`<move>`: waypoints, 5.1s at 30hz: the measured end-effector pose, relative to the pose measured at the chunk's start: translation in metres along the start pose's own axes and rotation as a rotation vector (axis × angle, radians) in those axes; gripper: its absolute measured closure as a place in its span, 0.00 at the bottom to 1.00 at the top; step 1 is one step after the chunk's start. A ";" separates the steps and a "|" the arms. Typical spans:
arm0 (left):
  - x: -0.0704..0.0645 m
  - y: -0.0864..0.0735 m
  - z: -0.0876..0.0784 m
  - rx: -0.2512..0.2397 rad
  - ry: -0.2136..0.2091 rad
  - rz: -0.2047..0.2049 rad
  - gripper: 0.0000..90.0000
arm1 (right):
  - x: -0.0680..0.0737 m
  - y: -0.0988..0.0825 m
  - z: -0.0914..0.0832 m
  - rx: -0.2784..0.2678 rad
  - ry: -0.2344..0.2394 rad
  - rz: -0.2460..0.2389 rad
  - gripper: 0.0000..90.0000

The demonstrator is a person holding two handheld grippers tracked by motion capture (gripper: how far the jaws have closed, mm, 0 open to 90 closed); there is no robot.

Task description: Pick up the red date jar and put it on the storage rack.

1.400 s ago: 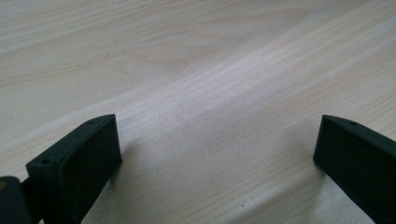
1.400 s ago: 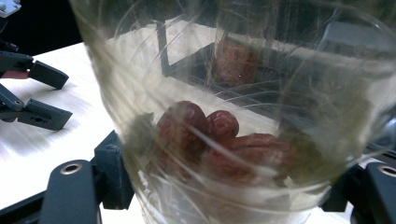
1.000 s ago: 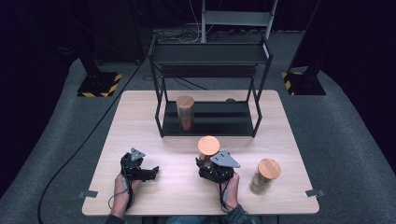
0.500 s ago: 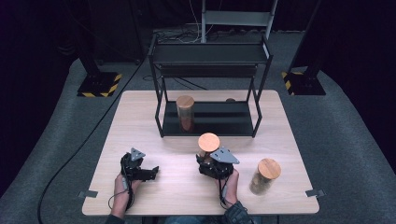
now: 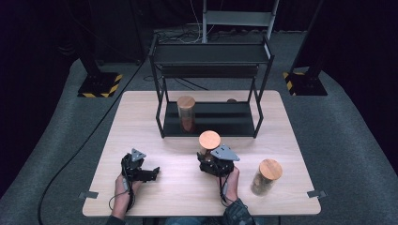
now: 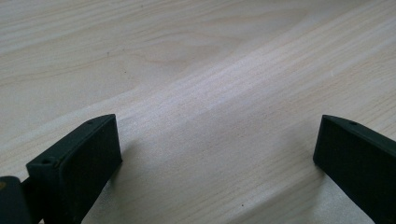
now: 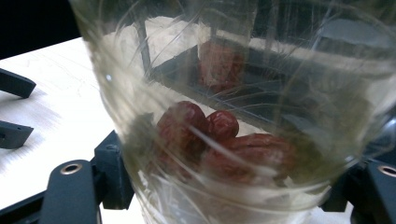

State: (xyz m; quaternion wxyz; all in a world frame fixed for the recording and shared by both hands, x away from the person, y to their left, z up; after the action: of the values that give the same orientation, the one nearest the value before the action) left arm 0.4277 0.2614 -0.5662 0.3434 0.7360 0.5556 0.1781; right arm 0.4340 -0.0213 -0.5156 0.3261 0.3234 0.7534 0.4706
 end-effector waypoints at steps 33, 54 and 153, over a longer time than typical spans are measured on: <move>0.000 0.000 0.000 0.001 0.000 0.000 0.00 | -0.011 0.009 0.018 0.015 -0.012 -0.015 0.27; 0.000 0.000 0.000 0.002 -0.001 0.002 0.00 | -0.019 0.012 0.028 0.025 -0.023 0.002 0.27; 0.000 0.000 0.000 0.003 -0.003 0.003 0.00 | -0.059 0.022 0.079 0.073 -0.096 0.032 0.27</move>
State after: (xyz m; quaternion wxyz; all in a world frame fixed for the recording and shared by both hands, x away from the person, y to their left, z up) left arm 0.4271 0.2615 -0.5661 0.3430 0.7376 0.5542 0.1766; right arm 0.5351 -0.0213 -0.5115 0.3424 0.3695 0.7482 0.4318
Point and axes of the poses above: each handheld gripper's, and its own axes: z roughly forward along the jaws, y roughly out of its top, x roughly to its left, the point moved 5 cm from there along z, roughly forward along the jaws, and after that the axes turned 10 degrees about -z, right-handed, at the moved point
